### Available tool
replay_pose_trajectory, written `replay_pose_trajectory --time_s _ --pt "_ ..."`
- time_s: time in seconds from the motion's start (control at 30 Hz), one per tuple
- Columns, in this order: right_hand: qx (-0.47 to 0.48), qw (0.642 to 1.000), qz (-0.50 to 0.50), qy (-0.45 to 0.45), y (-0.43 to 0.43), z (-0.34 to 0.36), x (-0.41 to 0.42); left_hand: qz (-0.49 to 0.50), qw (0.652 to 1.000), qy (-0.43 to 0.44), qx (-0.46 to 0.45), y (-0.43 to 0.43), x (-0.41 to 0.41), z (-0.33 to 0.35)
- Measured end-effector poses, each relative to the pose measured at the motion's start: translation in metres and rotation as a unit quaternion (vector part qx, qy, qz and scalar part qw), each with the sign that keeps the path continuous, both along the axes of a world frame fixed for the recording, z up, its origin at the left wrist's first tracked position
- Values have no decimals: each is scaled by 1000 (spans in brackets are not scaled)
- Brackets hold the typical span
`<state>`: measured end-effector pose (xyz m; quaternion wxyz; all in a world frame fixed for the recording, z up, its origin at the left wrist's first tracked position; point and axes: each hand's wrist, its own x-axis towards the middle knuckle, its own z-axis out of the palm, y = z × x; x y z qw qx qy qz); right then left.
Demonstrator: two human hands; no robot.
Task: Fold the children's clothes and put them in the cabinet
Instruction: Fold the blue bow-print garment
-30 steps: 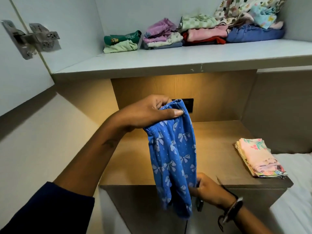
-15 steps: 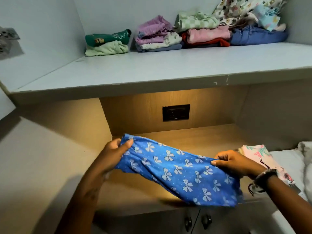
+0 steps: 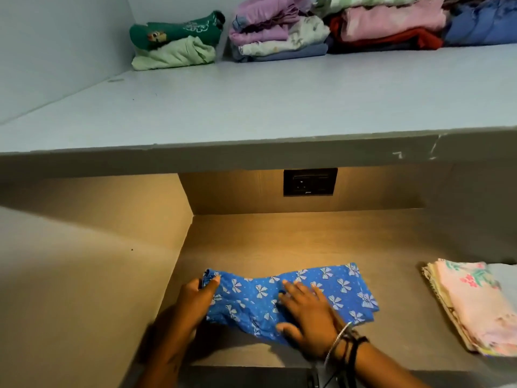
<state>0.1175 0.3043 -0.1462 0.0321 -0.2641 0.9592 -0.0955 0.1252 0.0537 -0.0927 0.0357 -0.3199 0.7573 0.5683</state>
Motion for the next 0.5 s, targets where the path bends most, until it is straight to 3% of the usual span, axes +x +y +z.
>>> replay_pose_trajectory --time_s 0.17,0.23,0.3,0.4,0.5 --pt "75 994 52 -68 7 -24 3 -20 991 26 -126 30 -16 15" --pt "-11 990 87 -108 14 -15 -5 -42 984 30 -172 57 -21 21" --pt "-133 976 53 -167 23 -8 -9 -87 982 23 -167 88 -23 24" --pt "-199 973 -53 -100 46 3 -15 -143 983 -13 -117 125 -19 23" --pt "-192 965 -157 81 80 7 -18 -139 982 -14 -130 127 -16 17"
